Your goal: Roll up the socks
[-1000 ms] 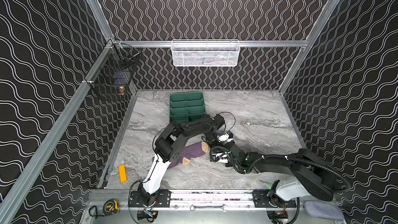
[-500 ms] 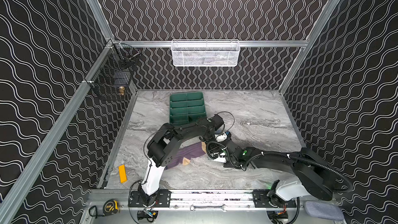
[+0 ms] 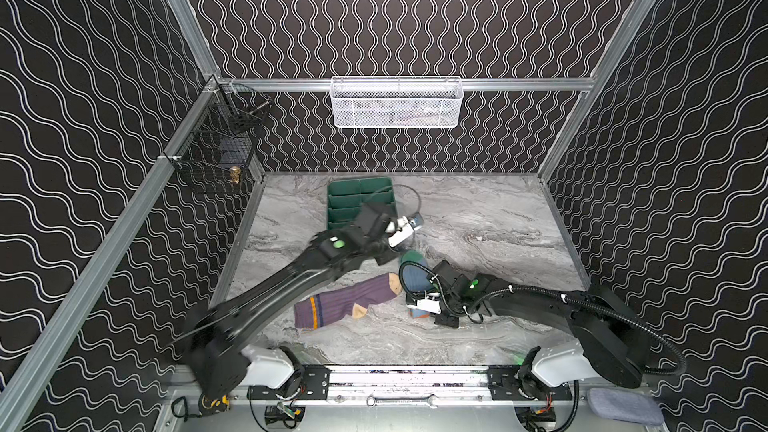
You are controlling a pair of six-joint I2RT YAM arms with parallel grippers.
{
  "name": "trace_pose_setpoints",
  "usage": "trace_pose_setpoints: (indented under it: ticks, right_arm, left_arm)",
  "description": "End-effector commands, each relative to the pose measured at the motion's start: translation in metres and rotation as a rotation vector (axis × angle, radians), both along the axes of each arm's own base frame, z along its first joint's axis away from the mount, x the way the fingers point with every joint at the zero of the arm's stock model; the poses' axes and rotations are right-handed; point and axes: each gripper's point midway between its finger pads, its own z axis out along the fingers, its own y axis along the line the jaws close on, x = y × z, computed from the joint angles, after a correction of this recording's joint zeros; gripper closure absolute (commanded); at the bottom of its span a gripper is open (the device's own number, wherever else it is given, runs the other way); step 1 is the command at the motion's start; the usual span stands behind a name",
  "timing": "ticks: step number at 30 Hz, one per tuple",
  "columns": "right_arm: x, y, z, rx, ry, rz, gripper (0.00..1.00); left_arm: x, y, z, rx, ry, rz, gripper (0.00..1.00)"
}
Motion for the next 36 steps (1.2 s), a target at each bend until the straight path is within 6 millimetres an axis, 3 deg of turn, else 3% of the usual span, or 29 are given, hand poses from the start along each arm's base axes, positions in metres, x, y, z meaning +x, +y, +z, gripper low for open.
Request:
trace_pose_setpoints:
  ticks: [1,4,7,13,19,23,26,36]
  right_arm:
    - [-0.032,-0.037,-0.007,-0.165,0.250,-0.052,1.00]
    - [-0.022,-0.038,-0.006,-0.200,0.327,-0.100,1.00]
    - [-0.009,-0.037,-0.006,-0.191,0.360,-0.144,1.00]
    - [0.009,-0.032,-0.012,-0.196,0.414,-0.204,1.00]
    - [0.016,-0.027,-0.019,-0.160,0.427,-0.224,1.00]
    - [0.015,-0.024,-0.020,-0.137,0.425,-0.214,1.00]
    - [0.014,-0.020,-0.021,-0.112,0.428,-0.204,1.00]
    - [0.013,-0.018,-0.022,-0.087,0.422,-0.190,1.00]
  left_arm:
    - [-0.016,0.020,0.049,0.007,-0.171,-0.051,0.31]
    - [-0.073,0.009,0.060,-0.032,-0.097,-0.324,0.33]
    - [-0.113,-0.006,0.046,0.001,-0.060,-0.501,0.32]
    - [-0.147,-0.047,-0.052,0.398,-0.107,-0.596,0.37]
    - [-0.168,-0.095,-0.133,0.418,-0.165,-0.612,0.37]
    - [-0.159,-0.114,-0.175,0.394,-0.171,-0.545,0.39]
    - [-0.147,-0.121,-0.196,0.396,-0.173,-0.489,0.38]
    - [-0.117,-0.114,-0.245,0.407,-0.021,-0.419,0.41]
